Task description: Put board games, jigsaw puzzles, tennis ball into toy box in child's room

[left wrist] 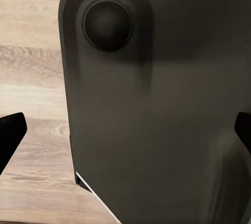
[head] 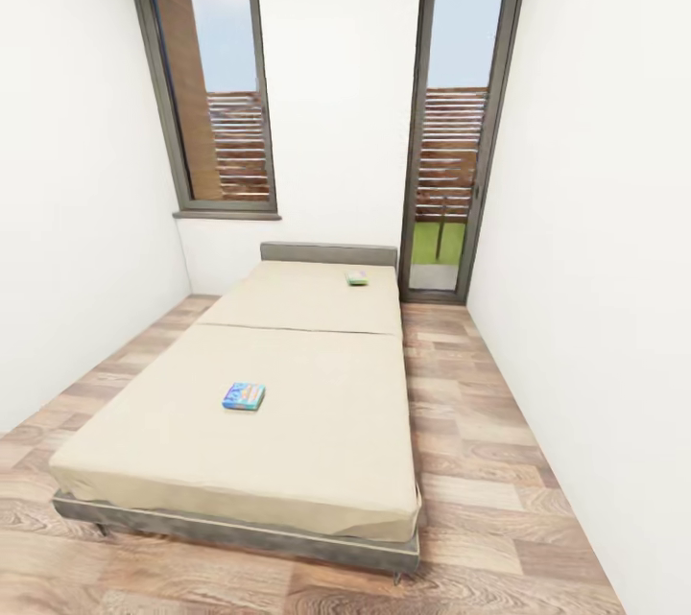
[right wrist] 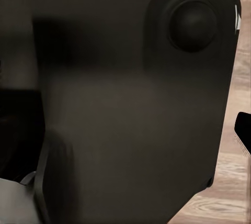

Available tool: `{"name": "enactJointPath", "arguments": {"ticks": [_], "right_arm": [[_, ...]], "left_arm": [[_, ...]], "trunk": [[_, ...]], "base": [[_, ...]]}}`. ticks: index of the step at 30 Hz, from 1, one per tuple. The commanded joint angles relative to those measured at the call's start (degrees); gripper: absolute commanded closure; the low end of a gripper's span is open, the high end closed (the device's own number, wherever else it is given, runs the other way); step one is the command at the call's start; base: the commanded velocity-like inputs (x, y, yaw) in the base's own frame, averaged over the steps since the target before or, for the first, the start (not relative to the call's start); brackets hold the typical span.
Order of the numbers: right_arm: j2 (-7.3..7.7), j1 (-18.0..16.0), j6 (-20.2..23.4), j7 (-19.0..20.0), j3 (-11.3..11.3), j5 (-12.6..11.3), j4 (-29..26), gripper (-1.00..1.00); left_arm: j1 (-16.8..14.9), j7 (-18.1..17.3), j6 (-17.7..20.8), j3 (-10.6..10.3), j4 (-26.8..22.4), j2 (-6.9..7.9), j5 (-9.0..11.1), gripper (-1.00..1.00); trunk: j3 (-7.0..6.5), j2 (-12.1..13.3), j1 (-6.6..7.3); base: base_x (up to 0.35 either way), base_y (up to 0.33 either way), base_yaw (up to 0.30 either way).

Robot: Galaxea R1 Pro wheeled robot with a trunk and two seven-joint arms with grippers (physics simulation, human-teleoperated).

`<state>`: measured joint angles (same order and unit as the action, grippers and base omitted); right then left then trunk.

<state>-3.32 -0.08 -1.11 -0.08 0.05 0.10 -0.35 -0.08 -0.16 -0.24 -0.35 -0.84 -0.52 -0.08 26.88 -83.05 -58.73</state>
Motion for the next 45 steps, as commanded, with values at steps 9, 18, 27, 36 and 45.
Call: {"name": "enactJointPath", "arguments": {"ticks": [9, 18, 27, 36, 45], "right_arm": [[-0.02, -0.01, -0.12, -0.01, 0.05, 0.24, 0.0, -1.0], [-0.06, -0.01, -0.12, -0.01, 0.04, 0.07, 0.0, -1.0], [0.07, -0.01, -0.14, -0.01, -0.36, -0.17, 0.0, -1.0], [0.69, -0.01, -0.12, -0.01, -0.29, -0.12, 0.0, -1.0], [0.94, -0.01, -0.12, -0.01, -0.22, -0.02, 0.0, -1.0]], "left_arm": [[0.01, -0.02, -0.34, -0.03, -0.04, 0.14, -0.08, -1.0], [0.03, -0.02, -2.52, 0.03, -0.04, 0.22, -0.15, -1.0], [0.0, 0.07, -3.88, 0.0, -0.04, 0.67, -0.17, -1.0], [0.03, 0.07, -6.78, -0.08, 0.09, 1.59, -0.17, -1.0], [0.08, 0.07, -7.95, -0.09, 0.19, 1.75, -0.18, -1.0]], "trunk": [[-0.67, 1.58, 0.88], [-2.28, 5.19, 2.86], [-3.9, 8.8, 4.83], [-5.52, 12.41, 6.81], [-7.13, 16.02, 8.79]], "base": [[0.0, 0.0, 0.278], [0.0, 0.0, 0.284], [0.0, 0.0, 0.078], [0.0, 0.0, 0.002], [0.0, 0.0, 0.0]]}}
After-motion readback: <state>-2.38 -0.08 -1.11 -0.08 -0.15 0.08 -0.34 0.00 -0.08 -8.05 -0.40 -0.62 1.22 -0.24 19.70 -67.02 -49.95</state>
